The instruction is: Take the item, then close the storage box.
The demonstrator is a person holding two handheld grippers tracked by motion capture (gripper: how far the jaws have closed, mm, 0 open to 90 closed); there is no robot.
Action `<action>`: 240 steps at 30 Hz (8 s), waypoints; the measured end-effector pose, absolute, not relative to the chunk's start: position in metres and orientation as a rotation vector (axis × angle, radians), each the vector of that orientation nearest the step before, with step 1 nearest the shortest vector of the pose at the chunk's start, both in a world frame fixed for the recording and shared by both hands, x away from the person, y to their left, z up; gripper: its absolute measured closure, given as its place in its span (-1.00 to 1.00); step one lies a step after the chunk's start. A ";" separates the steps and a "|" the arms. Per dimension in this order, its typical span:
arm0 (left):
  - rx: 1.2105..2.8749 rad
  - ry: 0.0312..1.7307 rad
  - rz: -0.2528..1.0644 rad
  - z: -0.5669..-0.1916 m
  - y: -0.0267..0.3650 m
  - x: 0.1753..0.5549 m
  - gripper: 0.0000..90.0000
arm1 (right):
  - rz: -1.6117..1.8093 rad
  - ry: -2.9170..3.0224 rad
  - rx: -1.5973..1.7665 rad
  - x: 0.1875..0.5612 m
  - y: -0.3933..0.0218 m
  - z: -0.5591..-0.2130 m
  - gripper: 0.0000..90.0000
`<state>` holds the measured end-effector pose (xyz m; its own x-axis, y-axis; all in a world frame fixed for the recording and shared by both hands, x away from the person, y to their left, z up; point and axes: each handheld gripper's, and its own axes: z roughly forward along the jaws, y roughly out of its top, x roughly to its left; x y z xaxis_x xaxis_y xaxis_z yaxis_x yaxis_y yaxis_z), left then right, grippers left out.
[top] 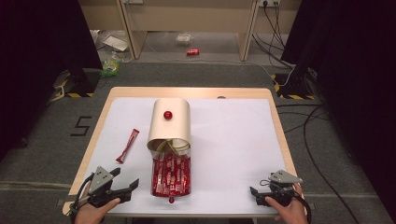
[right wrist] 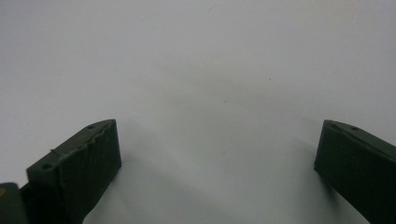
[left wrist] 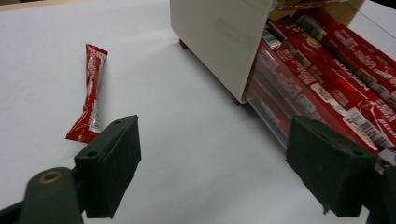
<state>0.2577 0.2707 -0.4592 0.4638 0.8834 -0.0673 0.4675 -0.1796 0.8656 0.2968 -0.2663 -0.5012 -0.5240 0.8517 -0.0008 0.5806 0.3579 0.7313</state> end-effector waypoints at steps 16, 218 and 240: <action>1.818 1.098 0.578 -0.456 0.262 0.237 -0.60 | 0.975 2.244 1.253 0.297 -0.266 -0.501 -0.98; 1.796 1.115 0.528 -0.475 0.213 0.307 -0.60 | 0.974 2.245 1.252 0.297 -0.266 -0.501 -0.99; 1.784 1.156 0.559 -0.476 0.242 0.286 -0.61 | 0.972 2.248 1.249 0.297 -0.266 -0.501 -0.99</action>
